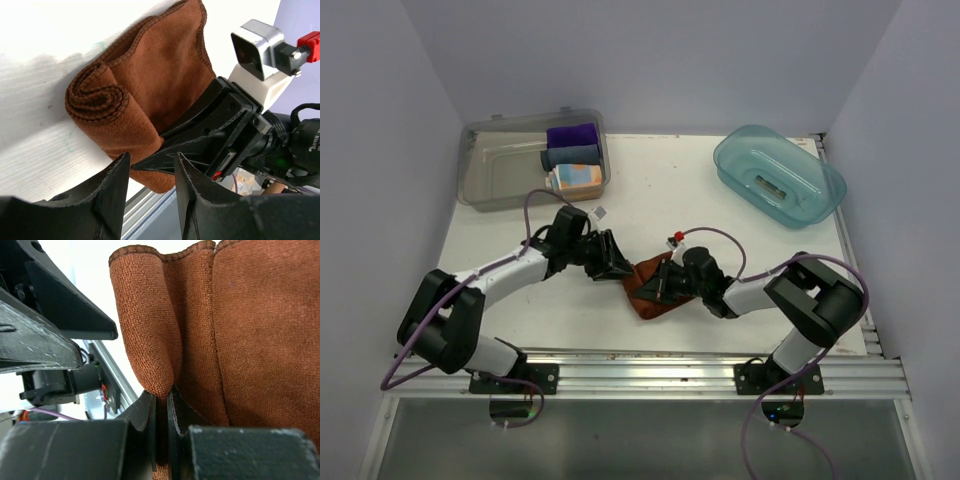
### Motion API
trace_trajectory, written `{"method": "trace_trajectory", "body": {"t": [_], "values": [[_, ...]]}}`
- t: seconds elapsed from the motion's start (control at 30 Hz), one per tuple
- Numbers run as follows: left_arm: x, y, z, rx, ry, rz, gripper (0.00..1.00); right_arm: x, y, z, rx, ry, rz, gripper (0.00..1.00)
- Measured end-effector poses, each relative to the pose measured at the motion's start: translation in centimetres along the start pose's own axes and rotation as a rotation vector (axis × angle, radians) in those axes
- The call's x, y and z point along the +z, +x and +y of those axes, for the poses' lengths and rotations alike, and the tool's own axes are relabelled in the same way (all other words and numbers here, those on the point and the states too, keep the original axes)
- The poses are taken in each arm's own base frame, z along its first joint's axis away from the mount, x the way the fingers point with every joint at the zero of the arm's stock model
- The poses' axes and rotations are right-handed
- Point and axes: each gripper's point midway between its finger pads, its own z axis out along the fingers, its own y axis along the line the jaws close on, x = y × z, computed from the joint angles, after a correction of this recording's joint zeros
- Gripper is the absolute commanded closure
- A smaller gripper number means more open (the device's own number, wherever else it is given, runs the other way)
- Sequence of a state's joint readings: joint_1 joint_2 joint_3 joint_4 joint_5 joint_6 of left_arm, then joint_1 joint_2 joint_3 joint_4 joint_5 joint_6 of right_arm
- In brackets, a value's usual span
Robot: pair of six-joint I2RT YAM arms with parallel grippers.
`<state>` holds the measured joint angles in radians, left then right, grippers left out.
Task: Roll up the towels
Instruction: Roll the towel
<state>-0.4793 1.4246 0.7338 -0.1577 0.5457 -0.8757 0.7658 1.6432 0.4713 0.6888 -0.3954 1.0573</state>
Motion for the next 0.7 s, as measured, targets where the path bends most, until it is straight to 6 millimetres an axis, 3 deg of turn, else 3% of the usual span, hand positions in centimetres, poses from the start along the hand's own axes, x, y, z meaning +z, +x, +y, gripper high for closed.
{"method": "trace_trajectory", "body": {"t": [0.23,0.57,0.67,0.7], "values": [[0.9,-1.1,-1.0,0.021,0.014,-0.002,0.57,-0.3,-0.1,-0.2,0.044,-0.035,-0.013,1.0],[3.7,-0.6,0.2,0.01,-0.019,0.054,0.6,-0.4,0.2,-1.1,0.103,-0.065,-0.018,1.0],[4.4,-0.8,0.3,0.009,-0.023,0.06,0.6,-0.5,0.1,-1.1,0.102,-0.067,-0.022,0.85],[4.6,-0.9,0.3,0.007,-0.025,0.062,0.6,-0.5,0.1,-1.1,0.1,-0.065,-0.023,0.72]]}}
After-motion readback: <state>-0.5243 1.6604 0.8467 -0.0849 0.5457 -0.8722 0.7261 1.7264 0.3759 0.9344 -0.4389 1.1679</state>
